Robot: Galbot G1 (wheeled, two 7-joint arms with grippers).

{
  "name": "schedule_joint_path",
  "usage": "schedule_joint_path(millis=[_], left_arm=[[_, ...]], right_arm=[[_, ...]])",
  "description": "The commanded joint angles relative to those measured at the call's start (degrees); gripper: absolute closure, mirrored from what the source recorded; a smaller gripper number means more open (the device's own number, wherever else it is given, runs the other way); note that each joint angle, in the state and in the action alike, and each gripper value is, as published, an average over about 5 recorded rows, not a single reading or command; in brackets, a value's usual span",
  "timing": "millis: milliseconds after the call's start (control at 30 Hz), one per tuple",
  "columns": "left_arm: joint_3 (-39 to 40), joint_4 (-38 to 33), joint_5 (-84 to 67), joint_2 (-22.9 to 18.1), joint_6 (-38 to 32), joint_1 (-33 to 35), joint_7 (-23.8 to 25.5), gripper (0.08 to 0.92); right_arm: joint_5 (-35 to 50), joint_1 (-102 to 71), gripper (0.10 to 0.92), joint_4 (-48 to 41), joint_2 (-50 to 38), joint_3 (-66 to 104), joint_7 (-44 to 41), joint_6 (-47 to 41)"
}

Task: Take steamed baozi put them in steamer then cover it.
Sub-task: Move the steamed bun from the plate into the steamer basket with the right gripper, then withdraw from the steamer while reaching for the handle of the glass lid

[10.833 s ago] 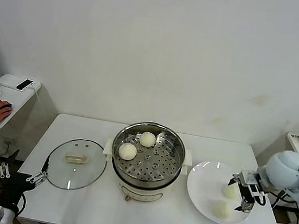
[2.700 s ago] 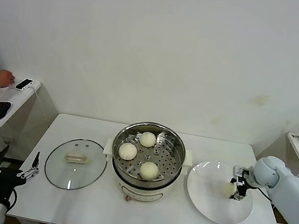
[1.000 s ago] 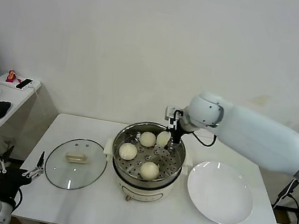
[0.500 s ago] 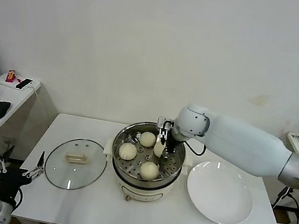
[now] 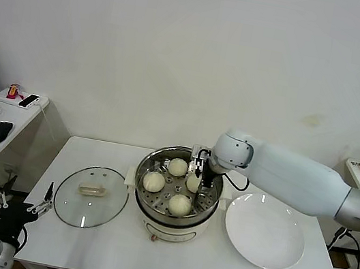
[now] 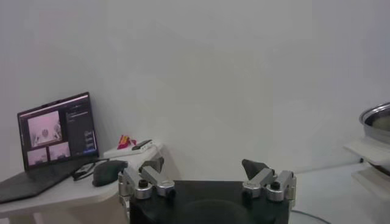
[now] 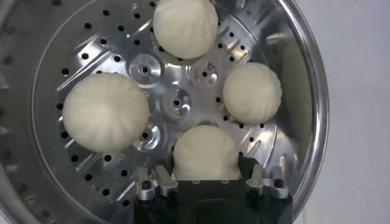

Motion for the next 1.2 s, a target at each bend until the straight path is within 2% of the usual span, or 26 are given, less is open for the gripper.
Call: schedule_joint_path(millis=[33, 200, 267, 367, 500, 600, 667, 767, 933, 1067, 1200], left_arm=[[0.0, 0.1, 0.0, 0.1, 0.0, -0.2, 0.0, 0.177], [0.3, -0.1, 0.0, -0.1, 0.0, -0.2, 0.0, 0.177], [0.5, 0.0, 0.0, -0.2, -0.2, -0.2, 0.1, 0.177], [0.8, 0.2, 0.0, -0.4, -0.7, -0.4, 0.1, 0.177], [1.7, 0.5, 0.1, -1.0, -1.2, -0.6, 0.1, 0.177], [2.5, 0.7, 0.2, -1.6, -1.8, -0.7, -0.1, 0.177], [2.9, 0.9, 0.4, -2.0, -2.3, -0.8, -0.2, 0.177], [3.5, 1.6, 0.8, -2.6, -3.1, -0.7, -0.4, 0.177], [5.1, 3.7, 3.4, -3.5, -4.1, -0.7, -0.5, 0.177], [6.8, 5.9, 10.1, -4.0, -5.0, -1.2, -0.9, 0.177], [7.6, 8.6, 22.0, -3.8, -6.5, -2.0, -2.1, 0.177]], right_arm=[[0.0, 3.3, 0.215, 4.7, -3.8, 2.3, -1.7, -0.1], [1.5, 3.5, 0.203, 11.8, -9.0, 6.7, 1.6, -0.3], [3.4, 1.7, 0.202, 14.6, -11.7, 9.1, 7.8, 0.2], [6.3, -4.1, 0.203, 18.4, -16.4, 14.0, 21.7, 3.7], [7.5, -21.6, 0.203, 23.2, -21.9, 28.9, 38.8, 12.8], [5.6, -40.2, 0.203, 26.5, -23.1, 46.3, 47.2, 20.3], [2.9, -51.9, 0.203, 28.3, -21.5, 58.2, 49.9, 24.2], [-3.0, -68.4, 0.203, 30.3, -15.9, 75.7, 50.5, 30.6], [-11.0, -88.3, 0.203, 30.5, -2.0, 97.8, 43.5, 44.8], [-10.9, -97.6, 0.203, 28.5, 9.5, 108.0, 36.7, 52.1], [-8.7, -103.3, 0.203, 26.9, 18.0, 114.0, 33.8, 53.6]])
